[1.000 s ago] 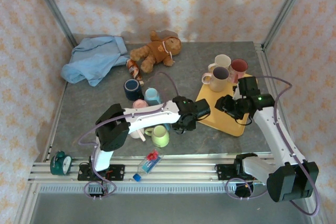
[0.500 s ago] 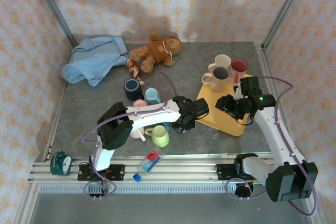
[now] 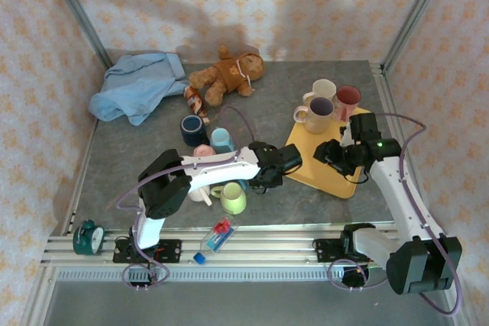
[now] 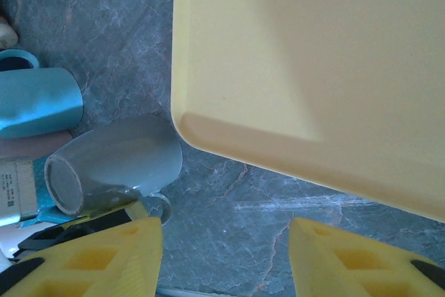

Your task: Turn the mug right side up

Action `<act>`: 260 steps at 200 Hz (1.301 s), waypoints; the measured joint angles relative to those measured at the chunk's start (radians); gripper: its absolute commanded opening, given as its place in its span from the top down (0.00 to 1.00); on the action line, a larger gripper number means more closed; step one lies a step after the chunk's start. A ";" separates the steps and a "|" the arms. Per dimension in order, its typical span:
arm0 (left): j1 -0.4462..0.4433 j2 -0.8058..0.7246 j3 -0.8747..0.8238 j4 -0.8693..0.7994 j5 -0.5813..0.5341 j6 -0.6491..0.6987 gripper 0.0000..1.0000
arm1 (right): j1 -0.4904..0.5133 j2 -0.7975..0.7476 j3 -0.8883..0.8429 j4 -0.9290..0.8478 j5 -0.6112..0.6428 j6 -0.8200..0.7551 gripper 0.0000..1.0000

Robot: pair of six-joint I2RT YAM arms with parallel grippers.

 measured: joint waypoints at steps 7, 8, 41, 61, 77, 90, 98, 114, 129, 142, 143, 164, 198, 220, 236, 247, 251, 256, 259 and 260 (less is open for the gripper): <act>0.000 -0.006 -0.002 0.001 -0.006 -0.004 0.74 | 0.000 -0.002 0.000 0.000 0.000 -0.001 0.49; 0.000 -0.007 -0.003 0.001 -0.007 -0.005 0.74 | 0.000 -0.002 0.000 0.000 0.000 -0.002 0.49; 0.000 -0.022 -0.013 0.013 -0.016 -0.014 0.74 | -0.003 -0.004 0.000 0.000 -0.001 -0.002 0.49; 0.000 -0.032 -0.019 0.016 -0.021 -0.014 0.74 | -0.004 -0.004 0.000 0.000 -0.001 -0.003 0.49; 0.000 -0.037 -0.019 0.021 -0.027 -0.018 0.74 | -0.004 -0.004 0.000 0.000 -0.001 -0.003 0.49; 0.000 -0.037 -0.020 0.025 -0.027 -0.022 0.73 | -0.004 -0.006 0.000 0.000 -0.001 -0.003 0.49; 0.000 -0.037 -0.021 0.027 -0.027 -0.022 0.73 | -0.004 -0.008 0.000 0.000 -0.001 -0.003 0.50; 0.000 -0.037 -0.025 0.031 -0.027 -0.025 0.73 | -0.004 -0.011 0.000 0.000 -0.002 -0.003 0.49; 0.000 -0.037 -0.025 0.031 -0.027 -0.025 0.73 | -0.004 -0.013 0.000 0.000 -0.005 -0.003 0.49; 0.000 -0.036 -0.025 0.031 -0.026 -0.025 0.73 | -0.005 -0.013 0.000 0.000 -0.008 -0.003 0.49; 0.000 -0.036 -0.025 0.031 -0.026 -0.025 0.74 | -0.005 -0.013 0.000 0.000 -0.008 -0.003 0.49; 0.000 -0.032 -0.025 0.031 -0.026 -0.025 0.76 | -0.006 -0.013 0.000 0.000 -0.008 -0.003 0.49; 0.002 -0.029 -0.025 0.031 -0.023 -0.025 0.76 | -0.010 -0.013 0.000 0.000 -0.016 -0.003 0.49; 0.007 -0.027 -0.025 0.031 -0.012 -0.026 0.76 | -0.010 -0.013 0.000 0.000 -0.023 -0.003 0.49; 0.011 -0.019 -0.025 0.031 -0.007 -0.025 0.76 | -0.014 -0.013 0.000 0.000 -0.026 -0.008 0.49; 0.012 -0.010 -0.024 0.031 -0.006 -0.025 0.76 | -0.017 -0.013 0.000 0.000 -0.027 -0.010 0.49; 0.012 -0.005 -0.024 0.030 -0.005 -0.025 0.76 | -0.018 -0.013 0.000 0.000 -0.027 -0.010 0.49; 0.012 0.002 -0.023 0.030 -0.004 -0.025 0.76 | -0.019 -0.013 0.000 0.000 -0.027 -0.011 0.49; 0.012 0.005 -0.021 0.030 -0.004 -0.025 0.76 | -0.019 -0.013 0.000 0.000 -0.027 -0.011 0.49; 0.012 0.008 -0.021 0.030 -0.003 -0.025 0.76 | -0.019 -0.013 0.000 0.000 -0.027 -0.011 0.49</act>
